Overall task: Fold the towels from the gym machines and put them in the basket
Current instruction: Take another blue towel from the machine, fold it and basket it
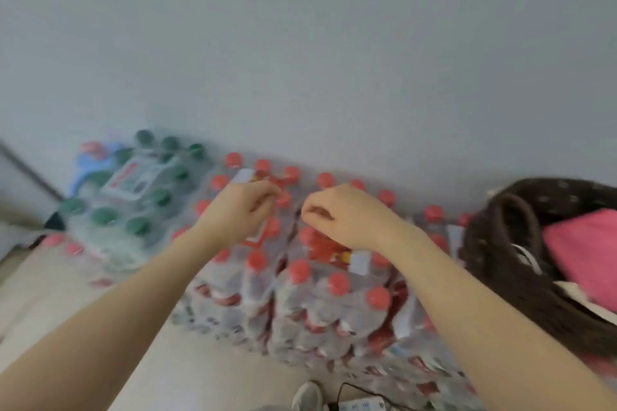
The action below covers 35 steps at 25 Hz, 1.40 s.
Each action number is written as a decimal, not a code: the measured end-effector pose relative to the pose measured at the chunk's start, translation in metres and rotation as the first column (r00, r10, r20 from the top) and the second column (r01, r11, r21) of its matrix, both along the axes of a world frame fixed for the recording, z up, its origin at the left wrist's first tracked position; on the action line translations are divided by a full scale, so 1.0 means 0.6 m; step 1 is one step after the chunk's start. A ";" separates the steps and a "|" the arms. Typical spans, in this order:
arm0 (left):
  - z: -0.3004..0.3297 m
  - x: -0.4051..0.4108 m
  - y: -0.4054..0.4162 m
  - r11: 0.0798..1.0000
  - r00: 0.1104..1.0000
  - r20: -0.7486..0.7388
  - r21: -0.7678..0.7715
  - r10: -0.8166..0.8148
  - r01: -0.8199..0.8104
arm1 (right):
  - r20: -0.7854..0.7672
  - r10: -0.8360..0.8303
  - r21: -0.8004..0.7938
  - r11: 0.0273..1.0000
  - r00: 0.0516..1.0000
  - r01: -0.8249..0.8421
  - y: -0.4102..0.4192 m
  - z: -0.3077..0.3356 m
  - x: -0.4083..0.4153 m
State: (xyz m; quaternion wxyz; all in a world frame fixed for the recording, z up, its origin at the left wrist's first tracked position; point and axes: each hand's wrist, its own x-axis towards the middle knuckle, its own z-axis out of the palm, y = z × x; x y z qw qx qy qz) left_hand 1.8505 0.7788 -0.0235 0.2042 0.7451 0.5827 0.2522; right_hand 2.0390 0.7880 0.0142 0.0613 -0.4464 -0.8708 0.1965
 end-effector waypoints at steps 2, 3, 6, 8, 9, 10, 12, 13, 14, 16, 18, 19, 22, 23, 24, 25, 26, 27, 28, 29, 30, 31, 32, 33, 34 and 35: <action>-0.012 -0.096 -0.065 0.987 0.988 0.024 -0.033 0.156 -0.155 | -0.001 0.092 -0.037 0.995 0.996 -0.092 -0.022 -0.022 -0.092; -0.019 -0.144 -0.100 0.972 0.973 0.024 -0.061 0.229 -0.227 | 0.006 0.152 -0.053 0.987 0.988 -0.152 -0.034 -0.033 -0.141; -0.040 -0.298 -0.240 0.901 0.909 -0.019 -0.129 0.416 -0.414 | 0.079 0.373 -0.128 0.923 0.924 -0.362 -0.100 -0.059 -0.306; -0.056 -0.387 -0.350 0.827 0.845 -0.074 -0.175 0.530 -0.534 | 0.102 0.499 -0.172 0.861 0.861 -0.479 -0.159 -0.077 -0.411; -0.066 -0.430 -0.414 0.775 0.798 -0.098 -0.196 0.594 -0.601 | 0.110 0.568 -0.188 0.818 0.816 -0.544 -0.197 -0.088 -0.471; -0.075 -0.467 -0.473 0.727 0.755 -0.115 -0.213 0.645 -0.653 | 0.123 0.631 -0.200 0.772 0.766 -0.603 -0.236 -0.097 -0.527; -0.090 -0.528 -0.588 0.633 0.677 -0.160 -0.254 0.718 -0.731 | 0.174 0.743 -0.229 0.669 0.647 -0.707 -0.325 -0.119 -0.634; -0.093 -0.555 -0.639 0.593 0.646 -0.182 -0.274 0.741 -0.758 | 0.190 0.778 -0.239 0.628 0.598 -0.741 -0.367 -0.127 -0.683; -0.094 -0.586 -0.696 0.544 0.605 -0.204 -0.289 0.769 -0.788 | 0.186 0.812 -0.246 0.584 0.553 -0.774 -0.416 -0.134 -0.737; -0.097 -0.637 -0.791 0.452 0.526 -0.222 -0.310 0.821 -0.836 | 0.137 0.849 -0.260 0.528 0.510 -0.809 -0.499 -0.147 -0.824; -0.105 -0.681 -0.876 0.337 0.418 -0.206 -0.337 0.885 -0.879 | 0.079 0.875 -0.288 0.479 0.478 -0.829 -0.570 -0.150 -0.901; -0.109 -0.702 -0.921 0.270 0.349 -0.189 -0.347 0.918 -0.898 | 0.059 0.891 -0.305 0.445 0.450 -0.842 -0.608 -0.151 -0.942; -0.122 -0.759 -1.036 0.073 0.117 -0.105 -0.356 0.988 -0.932 | 0.065 0.946 -0.309 0.322 0.318 -0.895 -0.696 -0.158 -1.048; -0.125 -0.779 -1.071 0.009 0.041 -0.081 -0.355 0.996 -0.935 | 0.081 0.960 -0.303 0.281 0.269 -0.911 -0.723 -0.162 -1.084; -0.128 -0.803 -1.111 -0.053 -0.031 -0.066 -0.356 0.997 -0.933 | 0.098 0.971 -0.299 0.237 0.218 -0.924 -0.755 -0.166 -1.128; -0.130 -0.829 -1.145 -0.095 -0.079 -0.061 -0.354 0.995 -0.930 | 0.109 0.977 -0.293 0.207 0.183 -0.934 -0.784 -0.169 -1.171; -0.131 -0.858 -1.175 -0.128 -0.112 -0.064 -0.347 0.992 -0.929 | 0.114 0.982 -0.281 0.180 0.154 -0.943 -0.813 -0.171 -1.215; -0.131 -0.892 -1.207 -0.160 -0.145 -0.070 -0.340 0.987 -0.927 | 0.112 0.986 -0.268 0.150 0.124 -0.951 -0.845 -0.172 -1.262; -0.130 -0.925 -1.236 -0.193 -0.178 -0.075 -0.334 0.981 -0.923 | 0.111 0.989 -0.256 0.123 0.097 -0.959 -0.876 -0.174 -1.308; -0.128 -0.966 -1.270 -0.231 -0.217 -0.077 -0.332 0.973 -0.915 | 0.106 0.992 -0.250 0.091 0.066 -0.964 -0.913 -0.173 -1.362; -0.123 -1.004 -1.301 -0.262 -0.250 -0.081 -0.334 0.965 -0.905 | 0.105 0.994 -0.245 0.062 0.038 -0.967 -0.948 -0.171 -1.413; -0.118 -1.042 -1.330 -0.287 -0.275 -0.085 -0.336 0.958 -0.897 | 0.104 0.995 -0.239 0.035 0.010 -0.970 -0.982 -0.167 -1.463; -0.109 -1.081 -1.358 -0.305 -0.293 -0.087 -0.342 0.952 -0.889 | 0.102 0.995 -0.228 0.008 -0.015 -0.974 -1.017 -0.160 -1.513; -0.100 -1.116 -1.383 -0.313 -0.302 -0.088 -0.345 0.949 -0.885 | 0.101 0.994 -0.214 -0.009 -0.031 -0.977 -1.048 -0.155 -1.557; -0.090 -1.158 -1.410 -0.321 -0.310 -0.088 -0.339 0.947 -0.884 | 0.095 0.995 -0.200 -0.018 -0.038 -0.980 -1.082 -0.149 -1.605; -0.083 -1.195 -1.434 -0.327 -0.317 -0.087 -0.328 0.945 -0.886 | 0.091 0.995 -0.188 -0.024 -0.041 -0.982 -1.112 -0.145 -1.648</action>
